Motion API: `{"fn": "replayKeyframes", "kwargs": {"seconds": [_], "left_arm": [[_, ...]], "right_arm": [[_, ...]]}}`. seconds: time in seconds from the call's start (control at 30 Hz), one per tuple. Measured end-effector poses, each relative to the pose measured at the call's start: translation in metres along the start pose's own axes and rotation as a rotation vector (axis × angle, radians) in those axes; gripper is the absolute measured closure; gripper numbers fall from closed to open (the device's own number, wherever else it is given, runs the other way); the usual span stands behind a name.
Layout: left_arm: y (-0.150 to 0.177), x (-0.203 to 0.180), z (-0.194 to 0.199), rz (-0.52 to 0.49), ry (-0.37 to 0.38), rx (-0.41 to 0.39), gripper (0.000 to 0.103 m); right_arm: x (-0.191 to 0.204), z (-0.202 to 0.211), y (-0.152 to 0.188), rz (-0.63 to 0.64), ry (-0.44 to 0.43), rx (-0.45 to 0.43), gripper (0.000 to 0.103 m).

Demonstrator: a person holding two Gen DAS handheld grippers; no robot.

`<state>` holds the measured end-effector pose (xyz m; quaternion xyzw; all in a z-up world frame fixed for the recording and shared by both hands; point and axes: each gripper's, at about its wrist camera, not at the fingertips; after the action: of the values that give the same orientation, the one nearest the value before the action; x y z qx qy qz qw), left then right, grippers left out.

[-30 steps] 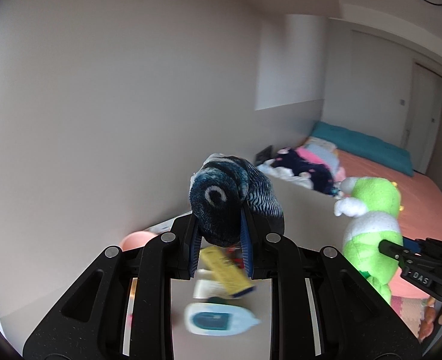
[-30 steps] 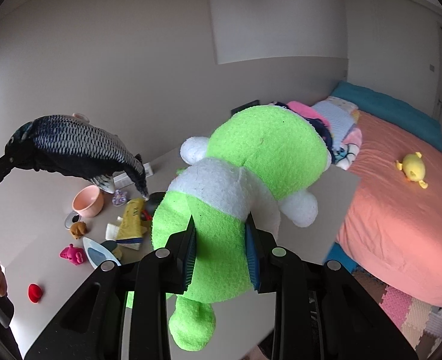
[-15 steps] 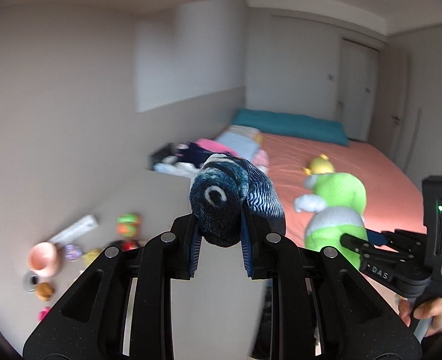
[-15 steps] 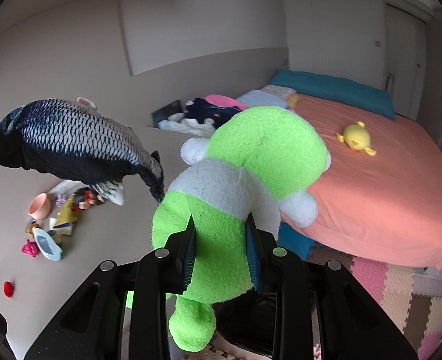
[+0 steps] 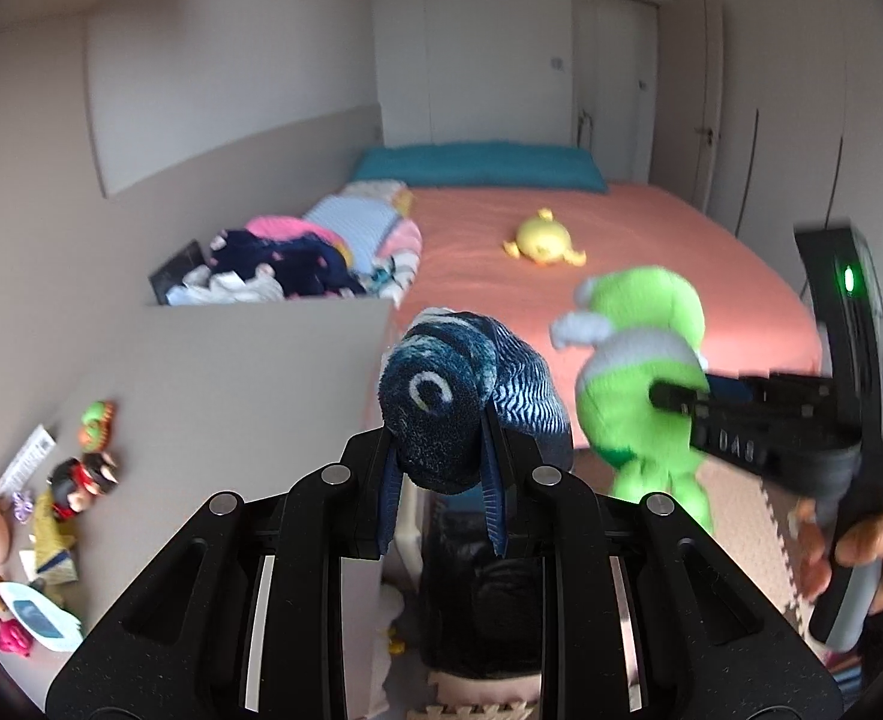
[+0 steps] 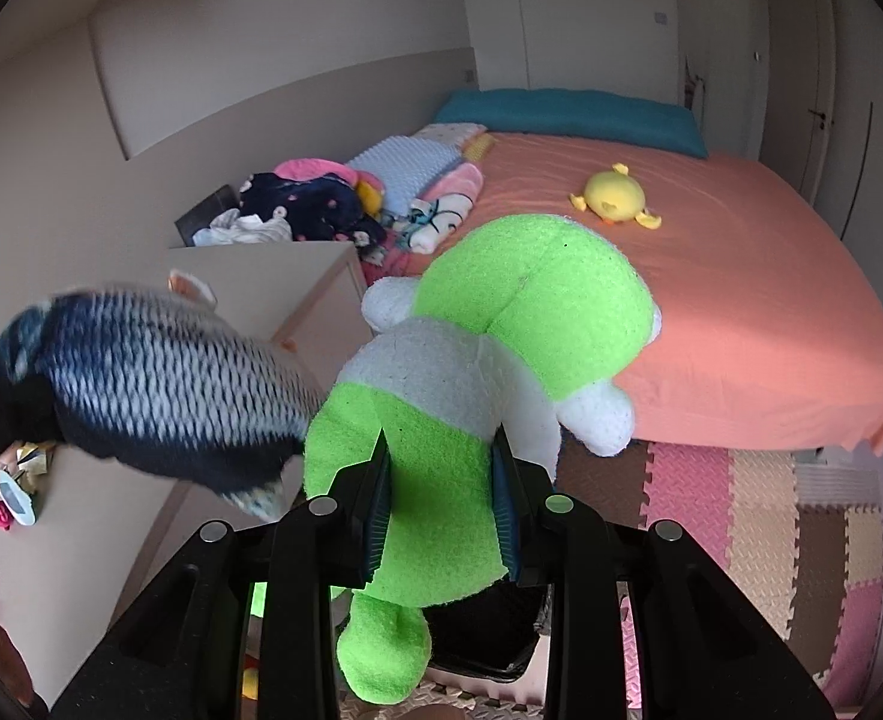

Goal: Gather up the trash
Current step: 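Carry frog and fish to the floor bin and release both, then return to desk and grasp the light blue container with the right tool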

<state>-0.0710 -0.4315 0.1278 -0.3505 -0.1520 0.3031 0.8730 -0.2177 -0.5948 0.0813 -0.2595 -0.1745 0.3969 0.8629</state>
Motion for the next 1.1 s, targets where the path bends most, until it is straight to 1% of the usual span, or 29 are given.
{"fn": "replayKeyframes", "kwargs": {"seconds": [0.07, 0.1, 0.13, 0.17, 0.2, 0.23, 0.27, 0.3, 0.33, 0.43, 0.7, 0.9, 1.0, 1.1], "left_arm": [[0.008, -0.004, -0.018, -0.007, 0.006, 0.043, 0.081], [0.011, -0.008, -0.024, -0.007, 0.009, 0.059, 0.081], [0.015, -0.009, -0.033, -0.009, 0.012, 0.085, 0.078], [0.019, -0.011, -0.04, -0.011, 0.021, 0.113, 0.073], [0.022, -0.013, -0.048, -0.012, 0.036, 0.144, 0.061], [0.026, -0.013, -0.055, -0.008, 0.039, 0.164, 0.021], [0.028, -0.012, -0.058, -0.003, 0.021, 0.163, 0.003], [0.031, -0.011, -0.059, -0.003, -0.012, 0.143, 0.006], [0.032, -0.01, -0.06, -0.004, -0.023, 0.141, 0.006], [0.032, -0.005, -0.062, 0.003, -0.023, 0.157, 0.006], [0.035, 0.009, -0.047, 0.025, -0.046, 0.134, 0.006], [0.043, 0.033, -0.033, 0.07, -0.072, 0.118, 0.006], [0.051, 0.05, -0.026, 0.102, -0.085, 0.117, 0.006], [0.061, 0.069, -0.018, 0.13, -0.119, 0.113, 0.006]], "right_arm": [[-0.007, -0.008, -0.003, -0.011, -0.001, 0.012, 0.07], [-0.008, -0.015, -0.004, -0.017, -0.002, 0.02, 0.065], [-0.01, -0.018, -0.005, -0.017, -0.004, 0.025, 0.053], [-0.009, -0.024, -0.007, -0.02, -0.004, 0.03, 0.044], [-0.011, -0.026, -0.008, -0.026, -0.001, 0.026, 0.032], [-0.011, -0.026, -0.008, -0.032, 0.01, 0.016, 0.025], [-0.015, -0.021, -0.006, -0.031, 0.017, 0.006, 0.024], [-0.012, -0.021, -0.006, -0.025, 0.03, -0.005, 0.022], [-0.012, -0.02, -0.007, -0.02, 0.036, -0.009, 0.021], [-0.007, -0.02, -0.006, -0.002, 0.045, -0.015, 0.021], [0.007, -0.023, -0.004, 0.017, 0.044, -0.004, 0.021], [0.03, -0.022, -0.004, 0.042, 0.036, -0.005, 0.021], [0.048, -0.021, -0.003, 0.071, 0.023, -0.004, 0.021], [0.073, -0.02, 0.0, 0.113, -0.007, -0.006, 0.021]]}}
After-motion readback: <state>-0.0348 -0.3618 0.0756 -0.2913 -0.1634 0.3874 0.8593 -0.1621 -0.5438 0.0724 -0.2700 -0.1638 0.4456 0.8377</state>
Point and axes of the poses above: each gripper's, at about its wrist camera, not at the fingertips, and z roughly against the way its jaws point, x to its left, y to its underside, and after that the axes turned 9 degrees about x, right-handed
